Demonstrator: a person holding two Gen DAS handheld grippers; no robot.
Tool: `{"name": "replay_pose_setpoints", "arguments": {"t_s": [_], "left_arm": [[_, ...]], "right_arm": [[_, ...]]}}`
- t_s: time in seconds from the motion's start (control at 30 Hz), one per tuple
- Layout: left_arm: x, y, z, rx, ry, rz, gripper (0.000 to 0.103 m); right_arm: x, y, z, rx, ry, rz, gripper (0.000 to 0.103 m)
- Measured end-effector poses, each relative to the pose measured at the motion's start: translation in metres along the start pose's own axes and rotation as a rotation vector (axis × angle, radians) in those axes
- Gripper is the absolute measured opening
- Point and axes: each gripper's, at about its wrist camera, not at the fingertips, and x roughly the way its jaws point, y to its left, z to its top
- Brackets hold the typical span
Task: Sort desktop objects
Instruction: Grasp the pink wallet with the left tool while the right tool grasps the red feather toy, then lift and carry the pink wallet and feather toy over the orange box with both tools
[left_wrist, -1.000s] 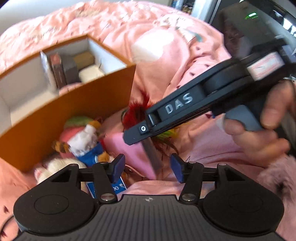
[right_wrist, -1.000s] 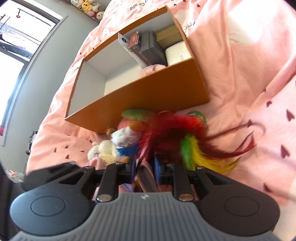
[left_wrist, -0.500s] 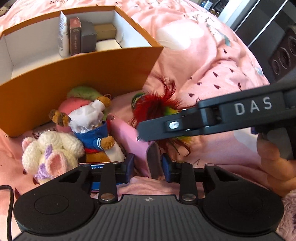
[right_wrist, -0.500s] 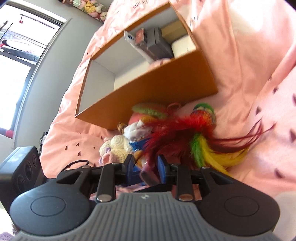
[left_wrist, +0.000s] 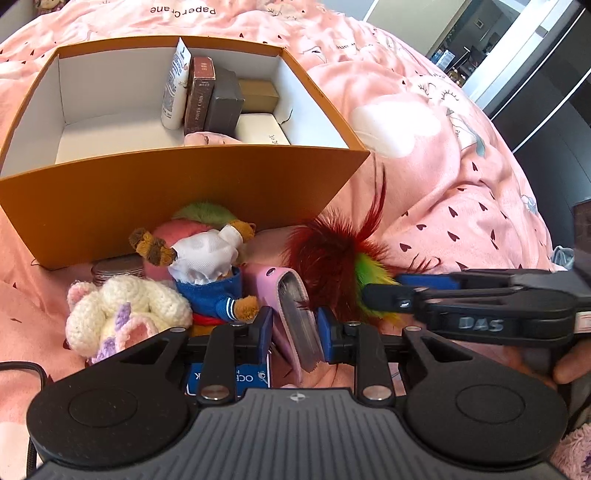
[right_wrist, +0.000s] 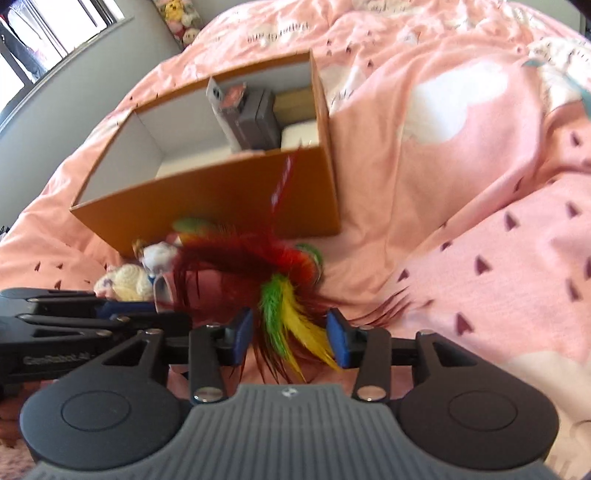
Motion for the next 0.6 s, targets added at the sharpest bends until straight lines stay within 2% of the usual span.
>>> {"name": "replay_pose_setpoints", "arguments": {"t_s": [0.1,0.13,0.17,0.23,0.27,0.43,0.6], "left_arm": [[-0.002,0.002,-0.001,-0.008,-0.001,-0.002,0.030],[0.000,0.003,0.000,-0.013,0.000,-0.004,0.030],[0.000,0.003,0.000,-0.018,0.001,-0.006,0.030],[0.002,0.003,0.001,-0.024,0.005,-0.010,0.031],[0.003,0.003,0.001,-0.026,0.007,-0.012,0.032],[0.009,0.002,0.001,-0.029,0.014,-0.015,0.037],[0.011,-0.001,0.002,-0.024,0.016,-0.002,0.040]], "right_arm": [[0.012,-0.001,0.003,-0.008,-0.018,-0.011,0.045],[0.014,-0.002,0.005,-0.002,-0.023,-0.004,0.036],[0.016,-0.003,0.007,0.008,-0.030,0.011,0.022],[0.018,-0.006,0.011,0.027,-0.055,0.038,0.014],[0.017,-0.007,0.012,0.034,-0.068,0.041,0.005],[-0.007,-0.013,0.017,0.065,-0.187,0.005,0.001],[-0.043,-0.022,0.026,0.091,-0.305,-0.088,0.001]]}}
